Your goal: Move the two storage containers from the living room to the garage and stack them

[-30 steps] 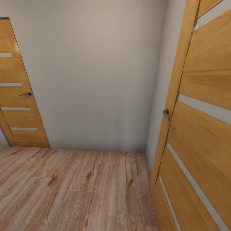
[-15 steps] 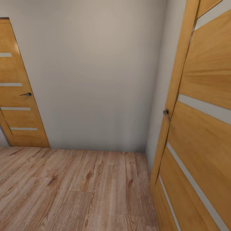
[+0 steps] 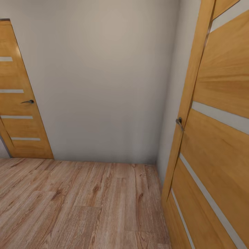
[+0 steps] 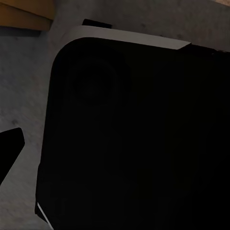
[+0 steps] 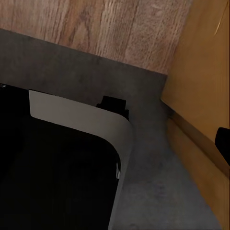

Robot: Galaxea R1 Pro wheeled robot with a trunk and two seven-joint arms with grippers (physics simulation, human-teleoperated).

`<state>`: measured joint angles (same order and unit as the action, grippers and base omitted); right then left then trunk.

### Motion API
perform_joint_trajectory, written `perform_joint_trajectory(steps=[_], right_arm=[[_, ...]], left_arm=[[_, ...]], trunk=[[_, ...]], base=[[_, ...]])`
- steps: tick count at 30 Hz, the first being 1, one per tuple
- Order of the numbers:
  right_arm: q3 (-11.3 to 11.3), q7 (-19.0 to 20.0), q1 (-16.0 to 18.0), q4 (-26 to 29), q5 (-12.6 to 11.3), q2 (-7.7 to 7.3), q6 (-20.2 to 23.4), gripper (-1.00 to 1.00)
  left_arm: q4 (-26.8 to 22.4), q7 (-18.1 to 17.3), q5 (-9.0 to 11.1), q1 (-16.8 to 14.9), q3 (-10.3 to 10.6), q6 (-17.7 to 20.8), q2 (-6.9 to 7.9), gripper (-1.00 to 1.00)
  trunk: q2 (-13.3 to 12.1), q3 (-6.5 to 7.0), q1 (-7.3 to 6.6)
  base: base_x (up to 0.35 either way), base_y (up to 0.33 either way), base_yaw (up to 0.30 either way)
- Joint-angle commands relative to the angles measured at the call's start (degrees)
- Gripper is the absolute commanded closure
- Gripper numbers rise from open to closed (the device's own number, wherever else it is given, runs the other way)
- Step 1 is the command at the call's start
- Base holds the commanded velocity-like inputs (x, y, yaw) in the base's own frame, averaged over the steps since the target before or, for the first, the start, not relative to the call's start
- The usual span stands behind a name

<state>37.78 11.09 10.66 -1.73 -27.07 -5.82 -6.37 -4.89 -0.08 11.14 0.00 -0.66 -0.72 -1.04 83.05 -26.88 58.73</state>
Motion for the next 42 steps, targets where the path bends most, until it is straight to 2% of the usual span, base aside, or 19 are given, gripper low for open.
perform_joint_trajectory(steps=[1, 27, 42], right_arm=[[0.4, 0.4, 0.1, -0.2, -0.6, 0.0, -0.3, -1.0], [0.5, 0.3, 0.1, -0.2, -0.6, 0.01, -0.3, -1.0], [0.5, 0.0, 0.1, -0.2, -0.6, 0.01, -0.3, -1.0]], left_arm=[[0.0, 0.0, 0.4, 0.0, 0.0, -0.1, -0.01, -1.0], [0.0, 0.0, 0.5, 0.0, 0.0, -0.1, 0.06, -1.0], [0.1, 0.0, 0.5, 0.0, 0.0, 0.0, 0.07, -1.0]], trunk=[[0.0, -0.05, 0.0], [0.0, -0.05, 0.0], [0.0, -0.05, 0.0]], base=[[0.0, 0.0, 0.0], [0.034, -0.033, 0.0], [0.273, 0.0, 0.0]])
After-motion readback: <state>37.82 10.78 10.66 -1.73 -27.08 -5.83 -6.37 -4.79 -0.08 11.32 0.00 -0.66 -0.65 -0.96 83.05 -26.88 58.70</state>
